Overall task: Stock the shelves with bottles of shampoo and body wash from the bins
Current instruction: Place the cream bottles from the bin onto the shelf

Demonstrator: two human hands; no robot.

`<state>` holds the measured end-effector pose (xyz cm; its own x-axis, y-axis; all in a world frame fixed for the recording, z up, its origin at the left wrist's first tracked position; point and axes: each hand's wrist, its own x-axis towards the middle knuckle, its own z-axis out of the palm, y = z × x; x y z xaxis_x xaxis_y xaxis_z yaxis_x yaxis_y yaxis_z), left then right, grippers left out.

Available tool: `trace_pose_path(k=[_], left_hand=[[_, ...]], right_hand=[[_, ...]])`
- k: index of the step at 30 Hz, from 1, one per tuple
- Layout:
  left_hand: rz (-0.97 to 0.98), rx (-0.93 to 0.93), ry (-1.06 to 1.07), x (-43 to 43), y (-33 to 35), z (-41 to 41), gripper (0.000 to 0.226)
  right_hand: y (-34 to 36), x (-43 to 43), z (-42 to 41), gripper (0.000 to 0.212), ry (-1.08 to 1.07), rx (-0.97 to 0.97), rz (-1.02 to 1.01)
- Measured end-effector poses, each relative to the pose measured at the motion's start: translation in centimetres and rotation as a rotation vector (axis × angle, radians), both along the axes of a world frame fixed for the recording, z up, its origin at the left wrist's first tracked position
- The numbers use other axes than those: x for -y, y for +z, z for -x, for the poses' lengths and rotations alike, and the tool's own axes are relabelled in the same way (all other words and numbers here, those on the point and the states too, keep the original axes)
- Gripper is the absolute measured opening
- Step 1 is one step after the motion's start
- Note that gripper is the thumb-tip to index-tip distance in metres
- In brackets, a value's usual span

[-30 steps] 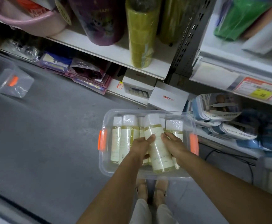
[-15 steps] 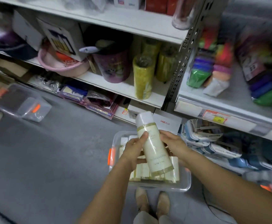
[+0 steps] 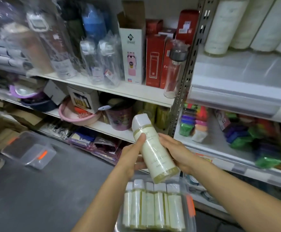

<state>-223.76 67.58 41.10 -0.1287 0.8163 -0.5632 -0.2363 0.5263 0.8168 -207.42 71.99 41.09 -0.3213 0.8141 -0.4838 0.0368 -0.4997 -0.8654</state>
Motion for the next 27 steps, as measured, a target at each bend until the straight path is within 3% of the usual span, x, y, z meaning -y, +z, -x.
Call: trace_pose_path(k=[11,17,22,27], left_hand=[[-0.241,-0.132,-0.136,-3.3,12.1,0.6,0.063],[-0.361,-0.171,-0.228,-5.2,17.1,-1.3,0.064],[-0.400,-0.219,-0.284,-7.4,20.7,-4.6,0.065],[-0.491,-0.255,-0.387,-10.4,23.2,-8.8,0.078]], right_hand=[[12.4,-0.3,-0.1,0.032,-0.042,-0.038,-0.287],[17.3,-0.4,-1.6,0.066,-0.028,0.052,-0.442],[20.5,-1.9,-3.9,0.066,-0.128,0.135,-0.522],[22.0,-3.6,-7.8,0.069,-0.284,0.082,-0.549]])
